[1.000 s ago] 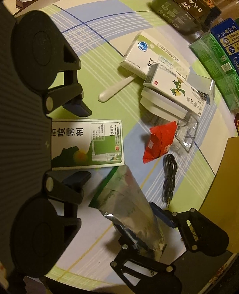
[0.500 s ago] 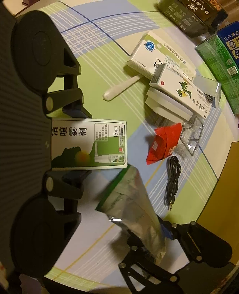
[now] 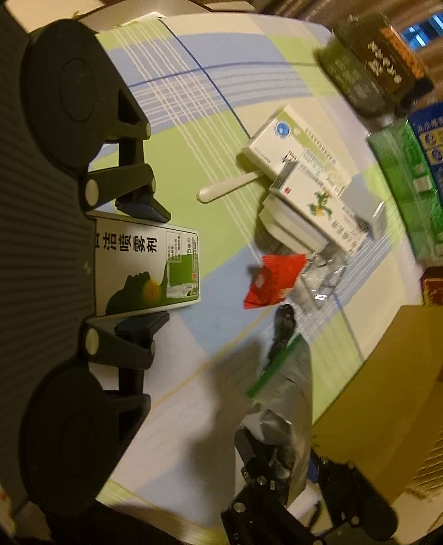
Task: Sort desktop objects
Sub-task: 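Carry the green box and foil bag in both grippers to the cardboard box, then open both grippers to drop the green box and foil bag inside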
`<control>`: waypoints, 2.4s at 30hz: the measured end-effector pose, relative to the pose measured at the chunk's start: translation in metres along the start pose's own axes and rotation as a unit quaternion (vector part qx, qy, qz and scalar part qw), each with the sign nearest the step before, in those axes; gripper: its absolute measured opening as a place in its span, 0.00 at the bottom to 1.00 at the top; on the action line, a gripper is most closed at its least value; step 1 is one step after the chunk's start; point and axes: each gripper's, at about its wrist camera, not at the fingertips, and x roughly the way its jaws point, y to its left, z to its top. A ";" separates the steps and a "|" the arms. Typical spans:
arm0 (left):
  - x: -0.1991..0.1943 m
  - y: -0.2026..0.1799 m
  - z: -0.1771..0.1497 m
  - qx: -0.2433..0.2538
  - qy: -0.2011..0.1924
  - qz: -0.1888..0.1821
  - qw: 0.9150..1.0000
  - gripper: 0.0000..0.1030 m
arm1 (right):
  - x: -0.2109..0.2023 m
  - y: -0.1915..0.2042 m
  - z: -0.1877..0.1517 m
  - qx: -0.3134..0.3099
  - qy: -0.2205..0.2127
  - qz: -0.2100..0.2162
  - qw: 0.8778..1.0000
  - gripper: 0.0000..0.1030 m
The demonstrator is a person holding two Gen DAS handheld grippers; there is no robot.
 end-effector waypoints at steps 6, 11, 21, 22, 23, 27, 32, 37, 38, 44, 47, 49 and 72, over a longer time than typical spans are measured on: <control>-0.039 -0.022 0.015 -0.017 -0.022 0.013 1.000 0.49 | -0.059 -0.005 -0.008 0.039 -0.040 -0.024 0.998 0.33; -0.066 -0.046 0.030 -0.015 -0.042 0.014 0.999 0.49 | -0.102 -0.012 -0.014 0.062 -0.072 -0.040 0.995 0.33; -0.099 -0.100 0.075 -0.002 -0.087 0.008 0.996 0.49 | -0.186 -0.055 -0.035 0.121 -0.123 -0.079 0.982 0.33; -0.100 -0.107 0.081 -0.001 -0.092 0.006 0.996 0.49 | -0.193 -0.063 -0.038 0.129 -0.126 -0.084 0.980 0.33; -0.100 -0.114 0.087 0.002 -0.096 0.003 0.995 0.49 | -0.199 -0.069 -0.040 0.136 -0.128 -0.088 0.978 0.33; -0.098 -0.144 0.113 0.011 -0.114 -0.010 0.993 0.49 | -0.215 -0.103 -0.049 0.172 -0.129 -0.101 0.971 0.33; -0.090 -0.173 0.150 -0.001 -0.137 -0.024 0.990 0.49 | -0.218 -0.143 -0.058 0.218 -0.128 -0.106 0.962 0.33; -0.070 -0.193 0.184 -0.020 -0.145 -0.036 0.989 0.49 | -0.205 -0.179 -0.067 0.267 -0.130 -0.105 0.949 0.33; -0.065 -0.196 0.188 -0.025 -0.146 -0.038 0.988 0.49 | -0.202 -0.185 -0.069 0.273 -0.129 -0.104 0.947 0.33; -0.035 -0.217 0.213 -0.027 -0.151 -0.038 0.988 0.49 | -0.184 -0.221 -0.076 0.306 -0.123 -0.102 0.939 0.33; -0.021 -0.223 0.221 -0.035 -0.153 -0.040 0.987 0.49 | -0.176 -0.235 -0.080 0.320 -0.119 -0.098 0.935 0.33; -0.012 -0.225 0.225 -0.042 -0.156 -0.045 0.986 0.49 | -0.172 -0.243 -0.082 0.329 -0.119 -0.094 0.932 0.33; 0.004 -0.205 0.213 -0.059 -0.168 -0.038 0.983 0.49 | -0.141 -0.266 -0.079 0.359 -0.110 -0.088 0.923 0.33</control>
